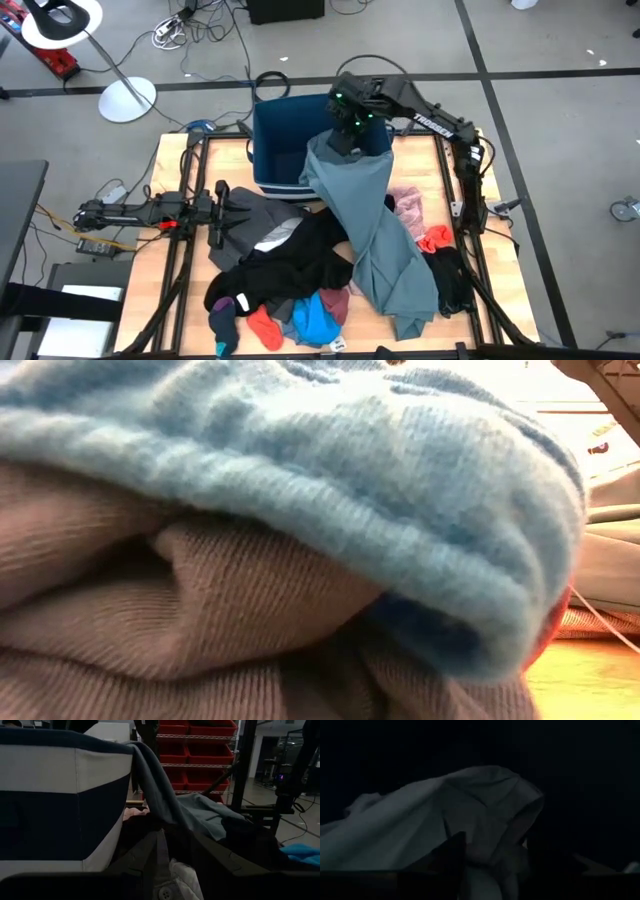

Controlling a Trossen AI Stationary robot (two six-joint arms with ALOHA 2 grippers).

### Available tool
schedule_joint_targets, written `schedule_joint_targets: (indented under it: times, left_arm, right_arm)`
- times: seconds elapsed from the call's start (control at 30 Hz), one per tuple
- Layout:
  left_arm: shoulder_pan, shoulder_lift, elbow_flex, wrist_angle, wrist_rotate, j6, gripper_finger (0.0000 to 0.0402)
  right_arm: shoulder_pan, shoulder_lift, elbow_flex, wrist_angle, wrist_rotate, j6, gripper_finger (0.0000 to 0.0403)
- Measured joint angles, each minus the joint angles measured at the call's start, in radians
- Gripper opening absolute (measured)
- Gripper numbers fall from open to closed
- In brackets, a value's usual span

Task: Sort clothes
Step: Put the blue pants into the laundry bin

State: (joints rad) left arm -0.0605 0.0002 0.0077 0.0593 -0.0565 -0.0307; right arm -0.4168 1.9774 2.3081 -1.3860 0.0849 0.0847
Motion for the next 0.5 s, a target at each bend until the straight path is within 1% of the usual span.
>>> schedule_joint_targets:
  times: [0.1, 0.27, 0.43, 0.5]
  left_arm:
    - [0.000, 0.000, 0.000, 0.000, 0.000, 0.000, 0.0124]
    - [0.000, 0.000, 0.000, 0.001, 0.000, 0.000, 0.0124]
    - [0.000, 0.000, 0.000, 0.001, 0.000, 0.000, 0.0124]
    - [0.000, 0.000, 0.000, 0.001, 0.000, 0.000, 0.0124]
  right_arm:
    - [0.001, -0.041, 0.000, -0.008, 0.005, -0.007, 0.0228]
    - [0.011, -0.130, 0.000, -0.078, 0.009, 0.014, 0.0226]
    - [0.057, -0.224, 0.000, -0.190, 0.011, 0.079, 0.0218]
    - [0.089, -0.263, -0.001, -0.184, 0.005, 0.116, 0.0214]
